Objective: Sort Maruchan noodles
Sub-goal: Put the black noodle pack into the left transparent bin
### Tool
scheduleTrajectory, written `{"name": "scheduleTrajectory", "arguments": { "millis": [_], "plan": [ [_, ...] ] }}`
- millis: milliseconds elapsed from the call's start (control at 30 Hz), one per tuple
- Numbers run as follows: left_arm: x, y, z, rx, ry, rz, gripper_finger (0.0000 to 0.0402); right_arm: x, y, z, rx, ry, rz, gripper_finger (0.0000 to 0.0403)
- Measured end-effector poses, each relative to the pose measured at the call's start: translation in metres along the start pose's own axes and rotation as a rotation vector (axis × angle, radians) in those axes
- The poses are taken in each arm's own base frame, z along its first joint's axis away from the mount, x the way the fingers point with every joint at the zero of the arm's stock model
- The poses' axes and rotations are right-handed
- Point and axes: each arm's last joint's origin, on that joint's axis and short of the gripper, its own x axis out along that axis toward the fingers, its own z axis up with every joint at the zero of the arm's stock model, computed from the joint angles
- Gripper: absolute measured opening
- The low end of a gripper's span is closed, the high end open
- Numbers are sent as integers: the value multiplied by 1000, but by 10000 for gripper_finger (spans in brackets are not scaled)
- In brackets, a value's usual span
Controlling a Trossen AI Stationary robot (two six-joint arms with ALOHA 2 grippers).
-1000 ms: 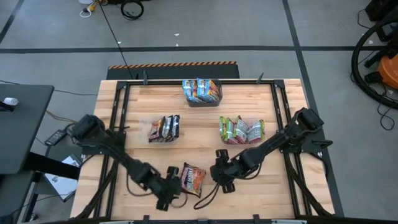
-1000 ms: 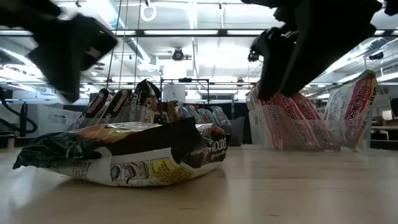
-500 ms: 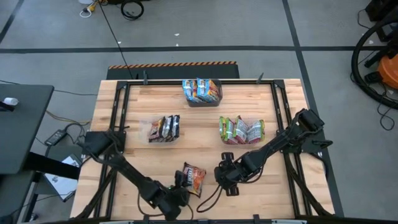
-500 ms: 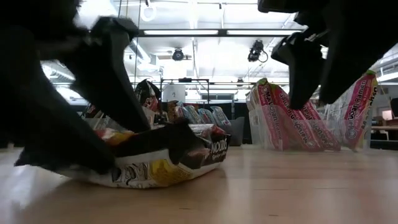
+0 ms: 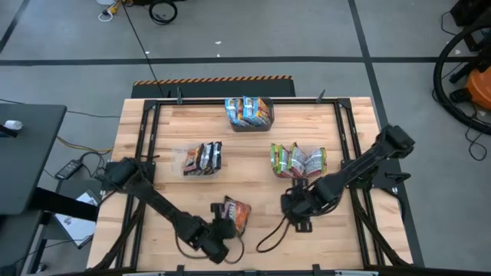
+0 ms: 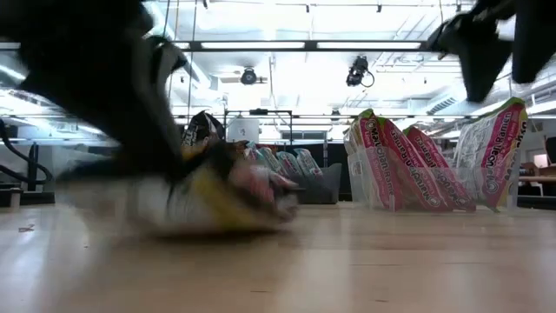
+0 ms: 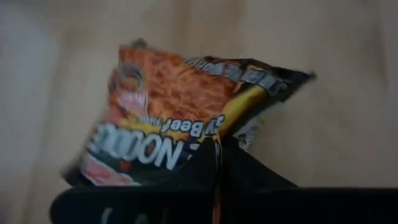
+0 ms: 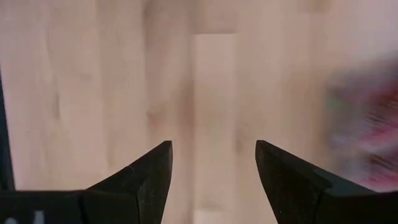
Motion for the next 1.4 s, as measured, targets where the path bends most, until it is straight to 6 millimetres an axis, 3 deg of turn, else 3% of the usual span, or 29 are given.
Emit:
{"name": "scheduleTrajectory", "arguments": {
  "millis": [133, 300, 367, 467, 600, 667, 767, 1033, 1233, 1400],
  "plan": [
    [-39, 34, 37, -130, 0, -19, 15, -35, -12, -17, 17, -60, -94, 235],
    [-119, 104, 73, -411, -6, -50, 15, -68, -26, -30, 58, -192, -170, 235],
    [-153, 137, 72, -569, 19, -29, 14, -78, -31, -32, 71, -249, -189, 235],
    [-194, 181, 53, -823, 78, 27, 14, -88, -37, -35, 76, -313, -221, 235],
    [-227, 224, 17, -1111, 107, 126, 14, -94, -41, -36, 45, -364, -281, 235],
    [-229, 239, 2, -1213, 64, 143, 14, -94, -41, -35, 22, -368, -295, 235],
    [-217, 253, -18, -1324, -11, 159, 14, -93, -43, -34, 0, -363, -304, 235],
    [-158, 268, -69, -1498, -28, 240, 14, -84, -46, -37, -49, -309, -301, 235],
    [-116, 268, -82, -1613, -124, 181, 14, -71, -47, -44, -68, -253, -305, 235],
    [-104, 270, -98, -1637, -75, 263, 23, -59, -50, -50, -83, -214, -326, 235]
  ]
}}
